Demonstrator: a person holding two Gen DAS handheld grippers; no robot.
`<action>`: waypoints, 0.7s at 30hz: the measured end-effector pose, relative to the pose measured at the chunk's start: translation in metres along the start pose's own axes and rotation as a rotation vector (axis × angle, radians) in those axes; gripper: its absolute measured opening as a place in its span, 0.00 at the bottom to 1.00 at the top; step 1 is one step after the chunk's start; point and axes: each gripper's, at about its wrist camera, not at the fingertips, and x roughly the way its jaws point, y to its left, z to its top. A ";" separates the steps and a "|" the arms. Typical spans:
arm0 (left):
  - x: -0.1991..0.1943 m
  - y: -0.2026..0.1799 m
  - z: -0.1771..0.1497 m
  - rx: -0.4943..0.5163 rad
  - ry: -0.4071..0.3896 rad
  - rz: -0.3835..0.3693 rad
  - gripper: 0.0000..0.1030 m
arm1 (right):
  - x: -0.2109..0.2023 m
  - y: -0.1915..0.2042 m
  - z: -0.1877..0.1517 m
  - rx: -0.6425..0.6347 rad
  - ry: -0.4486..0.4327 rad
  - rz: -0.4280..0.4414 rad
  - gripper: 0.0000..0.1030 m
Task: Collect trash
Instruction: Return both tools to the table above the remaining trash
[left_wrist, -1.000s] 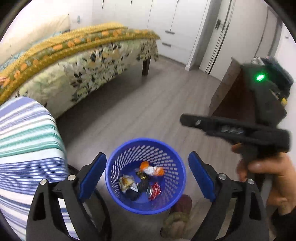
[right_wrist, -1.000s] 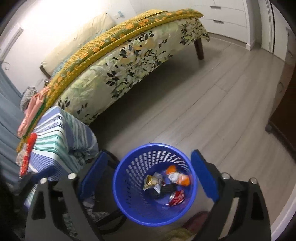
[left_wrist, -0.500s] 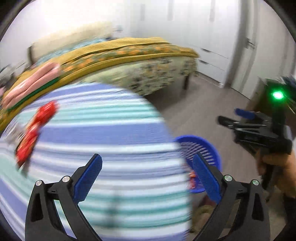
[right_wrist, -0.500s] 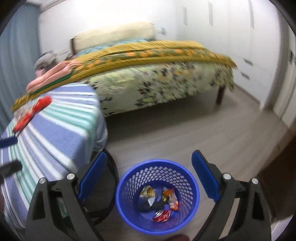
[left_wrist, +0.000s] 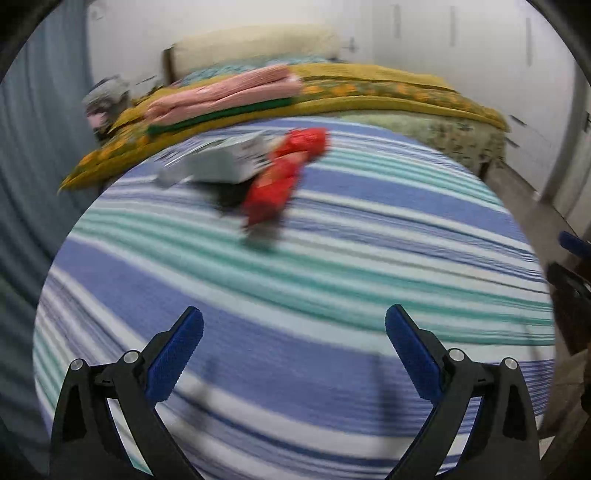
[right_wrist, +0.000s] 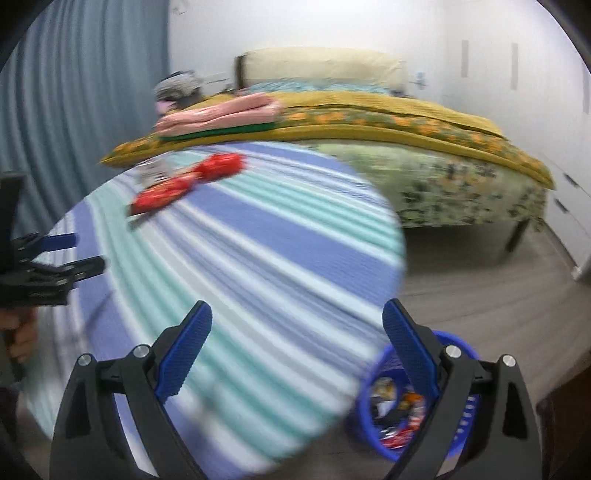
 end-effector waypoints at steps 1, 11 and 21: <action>0.002 0.011 -0.001 -0.014 0.008 0.012 0.95 | 0.004 0.017 0.005 -0.019 0.015 0.026 0.88; 0.021 0.052 -0.007 -0.027 0.070 0.085 0.95 | 0.067 0.088 0.044 -0.097 0.137 0.066 0.88; 0.028 0.061 -0.012 -0.087 0.098 0.020 0.96 | 0.105 0.087 0.050 -0.060 0.216 0.074 0.88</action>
